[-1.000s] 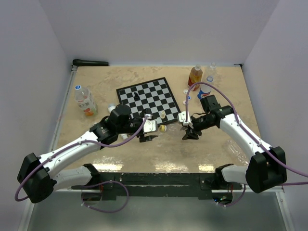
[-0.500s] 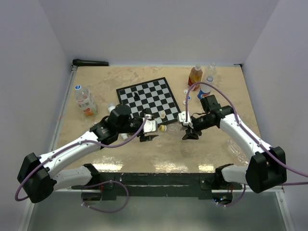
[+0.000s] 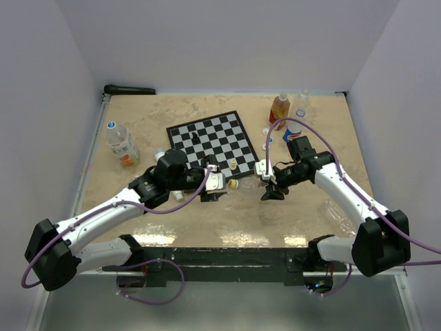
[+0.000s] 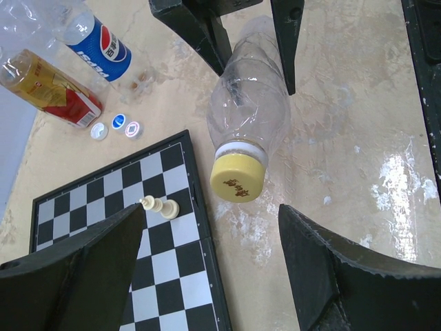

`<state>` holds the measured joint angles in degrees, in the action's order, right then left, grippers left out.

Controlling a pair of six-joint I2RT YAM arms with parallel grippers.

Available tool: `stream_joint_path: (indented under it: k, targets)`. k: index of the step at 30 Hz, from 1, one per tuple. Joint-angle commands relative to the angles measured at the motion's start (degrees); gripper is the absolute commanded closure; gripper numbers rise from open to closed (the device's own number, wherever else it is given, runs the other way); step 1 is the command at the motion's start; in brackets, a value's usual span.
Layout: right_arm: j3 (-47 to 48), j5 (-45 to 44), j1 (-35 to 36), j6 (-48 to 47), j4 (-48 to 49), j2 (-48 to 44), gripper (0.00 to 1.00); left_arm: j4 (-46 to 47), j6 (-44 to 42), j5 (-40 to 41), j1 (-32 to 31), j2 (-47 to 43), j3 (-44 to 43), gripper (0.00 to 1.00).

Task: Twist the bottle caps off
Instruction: Unscrew the bottle cap from the plastic bottle.

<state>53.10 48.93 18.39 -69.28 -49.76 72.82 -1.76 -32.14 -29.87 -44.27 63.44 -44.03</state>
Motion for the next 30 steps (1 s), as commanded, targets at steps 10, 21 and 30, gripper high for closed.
stream_joint_path:
  k: [10, 21, 30]
  targets:
    - [0.78, 0.55, 0.59, -0.77, -0.43, 0.31, 0.99, 2.64, -1.87, -1.25, 0.06, -0.42, 0.26, 0.17]
    - [0.78, 0.47, 0.77, -0.77, -0.43, 0.40, 0.99, 2.81, -2.05, -0.98, -0.02, -0.95, 0.61, 0.17]
    - [0.78, 0.56, 0.77, -0.86, -0.52, 0.40, 0.99, 2.81, -2.22, -0.98, 0.06, -1.04, 0.79, 0.17]
